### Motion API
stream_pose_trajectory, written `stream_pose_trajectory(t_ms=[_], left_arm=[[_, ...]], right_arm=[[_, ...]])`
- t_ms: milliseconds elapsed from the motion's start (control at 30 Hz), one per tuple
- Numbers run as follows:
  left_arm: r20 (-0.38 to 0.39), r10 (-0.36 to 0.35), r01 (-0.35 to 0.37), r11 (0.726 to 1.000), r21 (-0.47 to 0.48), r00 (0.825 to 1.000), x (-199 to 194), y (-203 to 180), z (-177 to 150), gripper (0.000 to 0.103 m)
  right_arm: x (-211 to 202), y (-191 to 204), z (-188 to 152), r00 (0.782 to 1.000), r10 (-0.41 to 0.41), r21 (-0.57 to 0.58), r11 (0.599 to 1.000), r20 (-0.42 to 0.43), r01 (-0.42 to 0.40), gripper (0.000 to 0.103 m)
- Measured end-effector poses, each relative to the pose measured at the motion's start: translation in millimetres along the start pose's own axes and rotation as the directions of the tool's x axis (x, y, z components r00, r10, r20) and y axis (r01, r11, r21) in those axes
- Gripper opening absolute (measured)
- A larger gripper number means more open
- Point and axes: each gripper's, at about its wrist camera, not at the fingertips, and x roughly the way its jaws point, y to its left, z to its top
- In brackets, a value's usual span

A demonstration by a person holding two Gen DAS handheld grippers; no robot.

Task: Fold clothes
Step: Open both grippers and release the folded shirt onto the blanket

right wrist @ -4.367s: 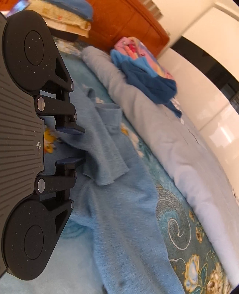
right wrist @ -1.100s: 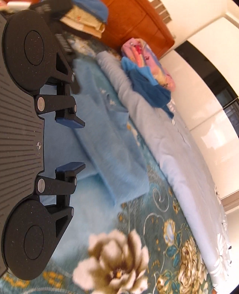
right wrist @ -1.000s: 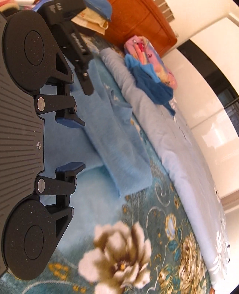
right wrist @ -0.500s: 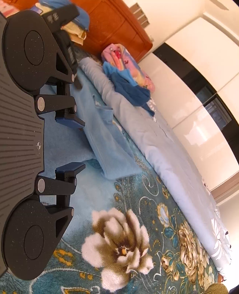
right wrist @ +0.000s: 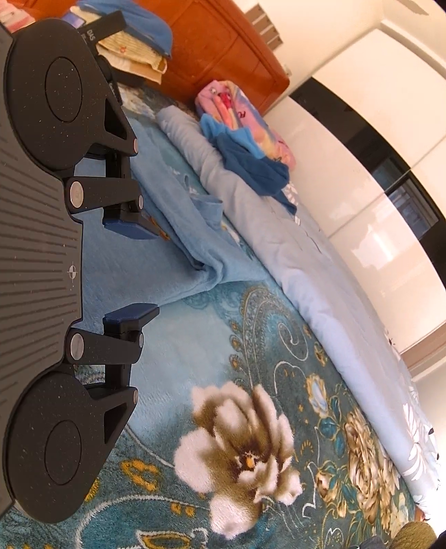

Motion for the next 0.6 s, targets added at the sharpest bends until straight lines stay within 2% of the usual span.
stream_pose_trajectory(t_ms=[100,367,500,600], left_arm=[[-0.031,0.017,-0.018,0.999,-0.034,0.999,-6.2,8.5,-3.7,0.007],[-0.063,-0.049,0.038,0.986,-0.163,0.997,-59.6,41.3,-15.4,0.023],[-0.089,-0.120,0.102,0.979,-0.176,0.989,-98.0,50.0,-35.4,0.036],[-0.122,-0.175,0.152,0.973,-0.174,0.977,-122.4,51.4,-58.1,0.044]], right_arm=[[-5.7,2.6,0.8,1.000,-0.014,-0.001,1.000,0.013,0.014,0.038],[-30.0,4.5,-9.3,0.996,-0.089,-0.034,0.996,-0.022,0.088,0.038],[-44.1,-1.3,-27.5,0.981,-0.169,-0.062,0.985,-0.090,0.164,0.037],[-58.4,-9.1,-43.6,0.967,-0.230,-0.060,0.973,-0.109,0.225,0.038]])
